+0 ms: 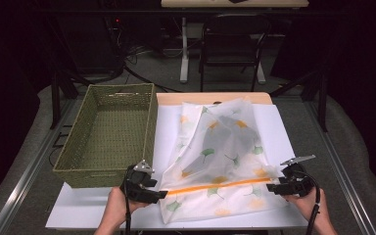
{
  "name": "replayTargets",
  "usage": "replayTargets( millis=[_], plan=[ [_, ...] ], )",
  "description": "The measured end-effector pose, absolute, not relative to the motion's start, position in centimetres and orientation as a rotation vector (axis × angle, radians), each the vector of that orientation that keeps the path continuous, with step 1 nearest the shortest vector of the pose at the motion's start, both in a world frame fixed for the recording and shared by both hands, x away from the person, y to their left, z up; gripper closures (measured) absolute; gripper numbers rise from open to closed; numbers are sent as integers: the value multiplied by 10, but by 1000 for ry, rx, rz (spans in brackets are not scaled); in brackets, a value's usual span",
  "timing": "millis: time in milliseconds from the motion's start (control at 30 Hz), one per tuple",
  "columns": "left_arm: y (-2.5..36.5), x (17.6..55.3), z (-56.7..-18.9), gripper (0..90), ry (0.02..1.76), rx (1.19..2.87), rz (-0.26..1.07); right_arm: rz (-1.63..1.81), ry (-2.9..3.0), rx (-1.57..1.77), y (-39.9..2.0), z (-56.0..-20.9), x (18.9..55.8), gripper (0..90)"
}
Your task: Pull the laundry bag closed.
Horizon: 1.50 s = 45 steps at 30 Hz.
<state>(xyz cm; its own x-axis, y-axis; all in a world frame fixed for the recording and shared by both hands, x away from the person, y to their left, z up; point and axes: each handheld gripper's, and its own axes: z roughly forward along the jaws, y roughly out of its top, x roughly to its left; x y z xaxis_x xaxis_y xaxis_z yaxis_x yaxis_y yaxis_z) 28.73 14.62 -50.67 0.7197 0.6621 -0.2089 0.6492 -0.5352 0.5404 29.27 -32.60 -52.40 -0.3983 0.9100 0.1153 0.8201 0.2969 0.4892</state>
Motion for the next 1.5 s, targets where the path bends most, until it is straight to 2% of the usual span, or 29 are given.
replayTargets(
  millis=[67,367,533,900,1500],
  plan=[
    [147,285,-505,296,977,2338,27,721,2377,1594,-326,-522,292,301],
    [159,276,-499,172,1002,2432,78,667,2379,1567,-331,-515,288,159],
    [171,271,-495,150,1027,2455,86,643,2375,1548,-335,-510,283,129],
    [200,263,-490,129,1112,2455,135,546,2410,1532,-338,-506,278,0],
    [248,259,-496,113,1298,2421,182,483,2377,1568,-361,-500,272,0]
  ],
)
